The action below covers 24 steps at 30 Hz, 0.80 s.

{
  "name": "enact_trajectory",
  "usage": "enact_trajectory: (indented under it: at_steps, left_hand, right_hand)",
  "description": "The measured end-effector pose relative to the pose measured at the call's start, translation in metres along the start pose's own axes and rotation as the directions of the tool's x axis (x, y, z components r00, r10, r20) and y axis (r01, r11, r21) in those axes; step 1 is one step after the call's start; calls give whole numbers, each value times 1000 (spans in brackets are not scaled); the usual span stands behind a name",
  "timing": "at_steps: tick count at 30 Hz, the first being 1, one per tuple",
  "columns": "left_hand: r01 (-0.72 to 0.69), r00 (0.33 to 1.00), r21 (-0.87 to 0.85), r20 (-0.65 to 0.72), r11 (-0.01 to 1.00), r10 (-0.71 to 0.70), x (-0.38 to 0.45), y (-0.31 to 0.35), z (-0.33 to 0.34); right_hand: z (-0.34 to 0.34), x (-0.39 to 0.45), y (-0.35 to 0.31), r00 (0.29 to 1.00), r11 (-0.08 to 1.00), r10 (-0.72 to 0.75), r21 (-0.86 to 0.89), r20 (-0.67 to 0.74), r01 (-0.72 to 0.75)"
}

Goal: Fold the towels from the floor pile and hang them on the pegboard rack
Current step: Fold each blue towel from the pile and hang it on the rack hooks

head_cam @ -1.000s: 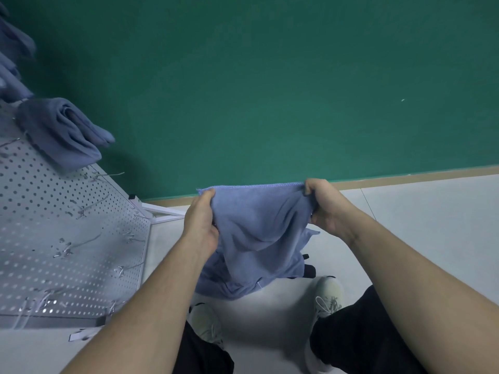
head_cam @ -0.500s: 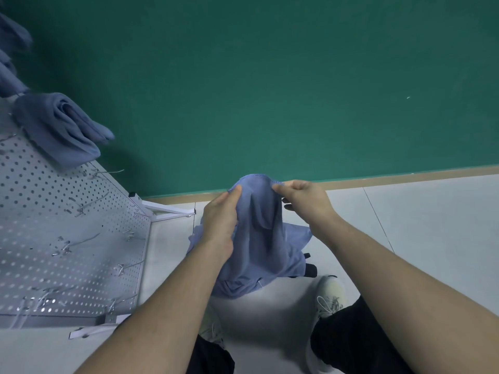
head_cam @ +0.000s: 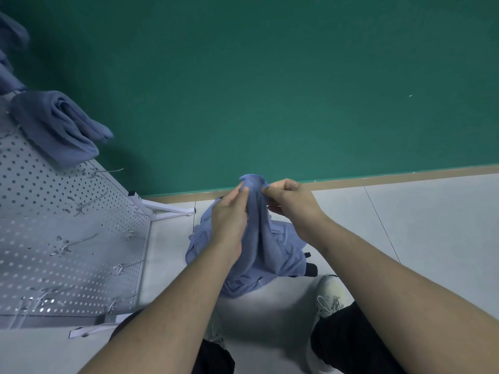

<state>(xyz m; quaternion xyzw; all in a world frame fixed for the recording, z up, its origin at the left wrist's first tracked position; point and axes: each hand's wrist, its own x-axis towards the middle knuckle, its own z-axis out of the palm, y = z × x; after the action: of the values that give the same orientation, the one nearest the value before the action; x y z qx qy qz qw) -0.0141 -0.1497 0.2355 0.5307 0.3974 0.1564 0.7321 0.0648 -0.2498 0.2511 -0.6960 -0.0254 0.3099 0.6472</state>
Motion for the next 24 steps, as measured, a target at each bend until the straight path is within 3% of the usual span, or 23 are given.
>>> enact_trajectory:
  at_steps: [2, 8, 14, 24]
  left_hand:
    - [-63, 998, 58, 21, 996, 62, -4, -1, 2]
    - [-53, 999, -51, -3, 997, 53, -6, 0, 4]
    - [-17, 1000, -67, 18, 998, 18, -10, 4, 7]
    - [-151, 987, 113, 77, 982, 143, -9, -1, 7]
  right_hand:
    - [2, -2, -2, 998, 995, 18, 93, 58, -24]
    - [1, -4, -2, 985, 984, 65, 154, 162, -90]
    - [-1, -2, -3, 981, 966, 119, 212, 154, -150]
    - [0, -1, -1, 969, 931, 173, 291, 177, -219]
